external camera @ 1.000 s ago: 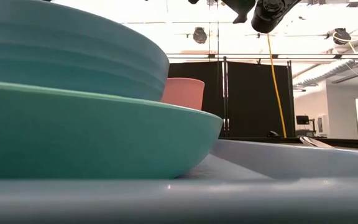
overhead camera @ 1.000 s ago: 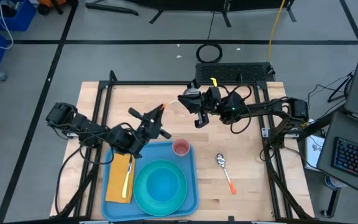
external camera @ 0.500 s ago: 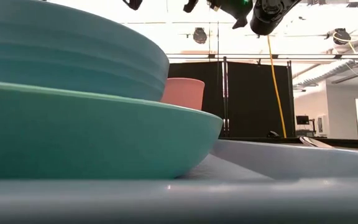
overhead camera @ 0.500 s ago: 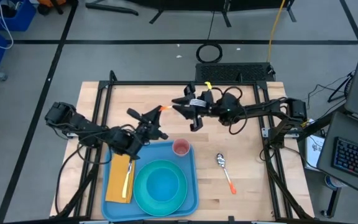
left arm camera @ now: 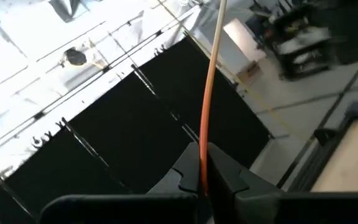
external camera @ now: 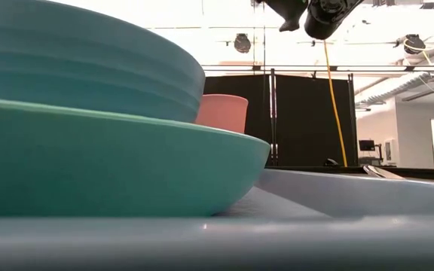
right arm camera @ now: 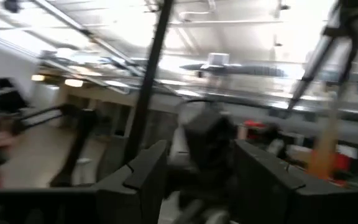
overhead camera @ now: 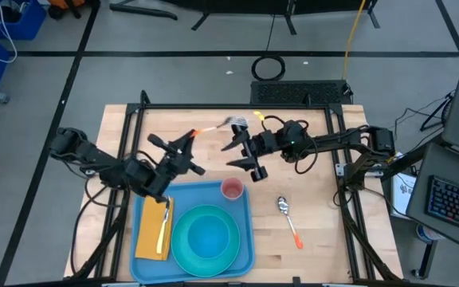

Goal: Set up tray
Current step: Put the orange fork on top of the yellow table napkin to the left of the yellow table knife on the blue tray

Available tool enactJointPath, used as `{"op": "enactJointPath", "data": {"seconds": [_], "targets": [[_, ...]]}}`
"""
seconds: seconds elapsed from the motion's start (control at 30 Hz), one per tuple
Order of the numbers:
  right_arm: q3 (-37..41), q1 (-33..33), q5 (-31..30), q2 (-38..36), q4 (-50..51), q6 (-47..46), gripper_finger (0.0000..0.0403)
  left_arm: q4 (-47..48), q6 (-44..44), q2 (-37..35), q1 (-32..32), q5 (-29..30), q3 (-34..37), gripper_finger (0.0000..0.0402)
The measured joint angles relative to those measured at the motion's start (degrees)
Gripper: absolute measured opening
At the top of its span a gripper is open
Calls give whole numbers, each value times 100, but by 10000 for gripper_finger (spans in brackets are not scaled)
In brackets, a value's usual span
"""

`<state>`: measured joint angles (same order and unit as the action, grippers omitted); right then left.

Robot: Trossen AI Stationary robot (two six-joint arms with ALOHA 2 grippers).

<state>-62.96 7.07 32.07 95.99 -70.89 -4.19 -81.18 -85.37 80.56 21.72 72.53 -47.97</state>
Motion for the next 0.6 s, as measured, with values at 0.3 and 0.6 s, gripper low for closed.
{"op": "enactJointPath", "data": {"seconds": [0.3, 0.6], "targets": [[0, -47, 598, -5, 455, -414, 158, -171, 1457, -1266, 141, 164, 1196, 7], [0, -33, 724, -5, 924, -544, 157, 302, 3227, -1971, 1353, 1181, 1980, 7]]}}
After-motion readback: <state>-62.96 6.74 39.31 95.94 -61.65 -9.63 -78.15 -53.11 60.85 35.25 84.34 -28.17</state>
